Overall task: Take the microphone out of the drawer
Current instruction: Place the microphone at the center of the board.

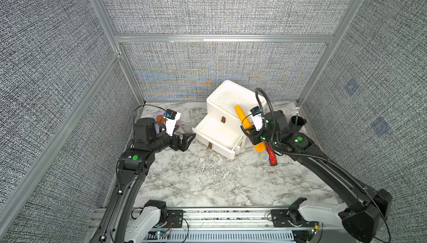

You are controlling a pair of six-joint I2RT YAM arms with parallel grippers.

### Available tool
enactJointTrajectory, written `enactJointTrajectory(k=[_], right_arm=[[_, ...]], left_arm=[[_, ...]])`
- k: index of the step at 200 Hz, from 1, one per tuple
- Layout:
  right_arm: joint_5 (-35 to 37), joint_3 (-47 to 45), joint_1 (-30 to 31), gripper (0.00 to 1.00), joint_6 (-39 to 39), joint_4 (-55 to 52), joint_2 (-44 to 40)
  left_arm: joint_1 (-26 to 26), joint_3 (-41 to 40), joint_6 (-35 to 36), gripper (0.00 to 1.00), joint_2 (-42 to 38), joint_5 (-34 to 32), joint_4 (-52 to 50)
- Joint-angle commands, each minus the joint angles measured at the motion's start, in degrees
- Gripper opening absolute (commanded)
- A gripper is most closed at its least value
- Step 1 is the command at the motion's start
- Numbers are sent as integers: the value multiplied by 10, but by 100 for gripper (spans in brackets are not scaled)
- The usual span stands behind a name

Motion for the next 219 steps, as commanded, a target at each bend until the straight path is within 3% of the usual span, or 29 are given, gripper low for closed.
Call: enactJointTrajectory(k=[1,49,92,134,219], right_arm=[[-34,-25,-54,0,18,18,-28],[-53,-79,-190,0,1,34,-52],[-72,-164,-299,0,15,133,-37],[-64,-185,-319,0,12,216,35],[1,-143,-331,0,-15,242,205]], left_arm=[[0,5,0,100,1,11,14],[0,2,0,100,0,12,13],[1,2,-2,100,-4,15,14],[0,0,-1,100,-9,16,13],[1,-9,-4,100,-17,20,19]])
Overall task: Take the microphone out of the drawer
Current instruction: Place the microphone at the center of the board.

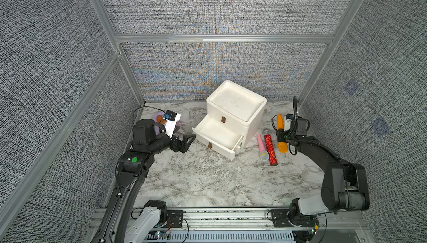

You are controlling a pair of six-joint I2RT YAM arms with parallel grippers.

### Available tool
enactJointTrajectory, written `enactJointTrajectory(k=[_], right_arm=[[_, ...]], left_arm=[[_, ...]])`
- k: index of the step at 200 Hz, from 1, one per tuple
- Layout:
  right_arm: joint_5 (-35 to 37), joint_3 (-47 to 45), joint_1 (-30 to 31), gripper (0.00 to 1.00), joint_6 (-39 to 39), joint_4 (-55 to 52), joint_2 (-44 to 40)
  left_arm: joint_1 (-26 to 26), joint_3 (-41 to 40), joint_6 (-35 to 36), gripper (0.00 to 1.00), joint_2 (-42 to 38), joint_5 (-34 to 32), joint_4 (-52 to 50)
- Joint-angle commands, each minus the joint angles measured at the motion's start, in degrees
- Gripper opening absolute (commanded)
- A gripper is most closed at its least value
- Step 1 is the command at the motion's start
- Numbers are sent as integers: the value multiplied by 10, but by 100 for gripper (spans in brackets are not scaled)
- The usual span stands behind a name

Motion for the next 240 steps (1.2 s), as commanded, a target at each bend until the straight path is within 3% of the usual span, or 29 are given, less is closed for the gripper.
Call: enactJointTrajectory(k=[1,63,240], right_arm=[[25,8,-3,0,-15,29,25],[28,14,-3,0,-21,44,101],[30,21,10,0,-16,7,105]], left_arm=[[1,-2,-4,100,-2,5,18],[1,4,-9,100,11,17,22],[0,5,-16,100,26,29,30]])
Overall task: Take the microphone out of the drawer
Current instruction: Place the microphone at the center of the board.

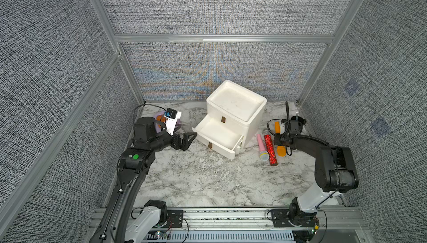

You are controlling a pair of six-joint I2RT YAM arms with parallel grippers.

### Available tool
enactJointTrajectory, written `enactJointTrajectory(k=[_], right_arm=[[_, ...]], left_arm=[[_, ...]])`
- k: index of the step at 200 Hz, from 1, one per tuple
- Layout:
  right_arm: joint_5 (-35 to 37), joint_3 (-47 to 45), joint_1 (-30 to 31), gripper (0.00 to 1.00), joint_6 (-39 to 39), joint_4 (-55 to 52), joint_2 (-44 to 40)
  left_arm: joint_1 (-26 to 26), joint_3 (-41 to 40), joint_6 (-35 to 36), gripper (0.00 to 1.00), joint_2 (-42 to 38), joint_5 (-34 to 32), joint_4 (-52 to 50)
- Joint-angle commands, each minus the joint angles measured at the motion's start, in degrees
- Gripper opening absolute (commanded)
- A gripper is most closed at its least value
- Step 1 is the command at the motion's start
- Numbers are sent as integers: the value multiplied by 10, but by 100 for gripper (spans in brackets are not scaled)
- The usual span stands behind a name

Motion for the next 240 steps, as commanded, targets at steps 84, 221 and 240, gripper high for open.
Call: enactJointTrajectory(k=[84,221,240], right_arm=[[2,9,3,1,4,-3,9],[-4,15,6,44,10,-18,4],[-1,16,5,49,10,-19,4]], left_arm=[[1,-2,-19,100,13,15,24],[-49,9,-17,100,34,-31,3],[-57,15,-18,100,37,-36,0]])
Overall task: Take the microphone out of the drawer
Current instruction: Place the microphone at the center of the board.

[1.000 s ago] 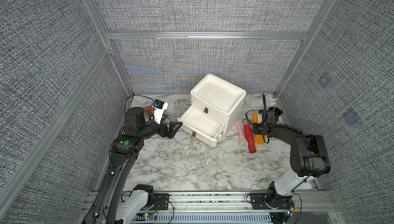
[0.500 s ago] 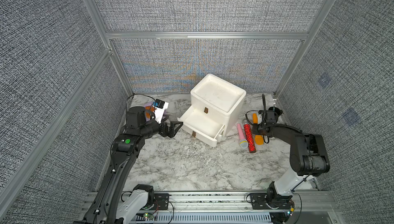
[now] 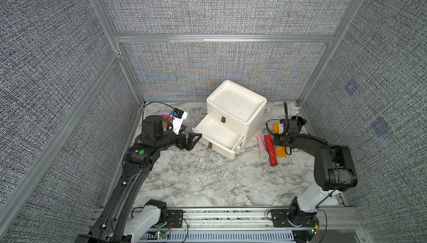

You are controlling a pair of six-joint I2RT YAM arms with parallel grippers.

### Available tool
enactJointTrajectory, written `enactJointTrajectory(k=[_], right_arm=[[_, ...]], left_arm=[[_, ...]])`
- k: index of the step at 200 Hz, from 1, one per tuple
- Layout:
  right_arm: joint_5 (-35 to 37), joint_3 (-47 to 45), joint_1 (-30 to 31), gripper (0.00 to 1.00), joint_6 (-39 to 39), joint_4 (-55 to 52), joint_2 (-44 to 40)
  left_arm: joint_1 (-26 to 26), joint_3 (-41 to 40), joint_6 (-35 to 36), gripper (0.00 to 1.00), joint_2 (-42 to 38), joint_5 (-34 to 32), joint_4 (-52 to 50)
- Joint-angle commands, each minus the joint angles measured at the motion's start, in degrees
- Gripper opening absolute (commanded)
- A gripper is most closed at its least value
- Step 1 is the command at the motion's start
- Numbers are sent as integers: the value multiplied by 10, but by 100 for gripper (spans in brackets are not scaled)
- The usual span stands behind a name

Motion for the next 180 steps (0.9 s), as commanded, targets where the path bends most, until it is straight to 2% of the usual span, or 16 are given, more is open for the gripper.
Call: enactJointTrajectory(k=[1,45,84,96,112,153,180], right_arm=[[2,5,0,50,5,4,-2],[2,12,2,61,7,-6,-2],[-7,22,3,75,9,-26,-42],[-12,28,3,87,12,-35,-53],[-29,38,3,97,16,-44,-70],[-76,90,-2,98,25,-82,-122],[-107,140,-14,98,28,-114,-139]], left_arm=[[-7,10,1,100,4,-12,-1],[-38,18,-2,100,4,-47,-12],[-75,7,-9,100,16,-86,-8],[-87,3,-14,100,17,-109,-1],[-102,-5,-27,100,17,-128,22],[-139,-43,-61,100,19,-182,70],[-165,-85,-87,100,-8,-222,108]])
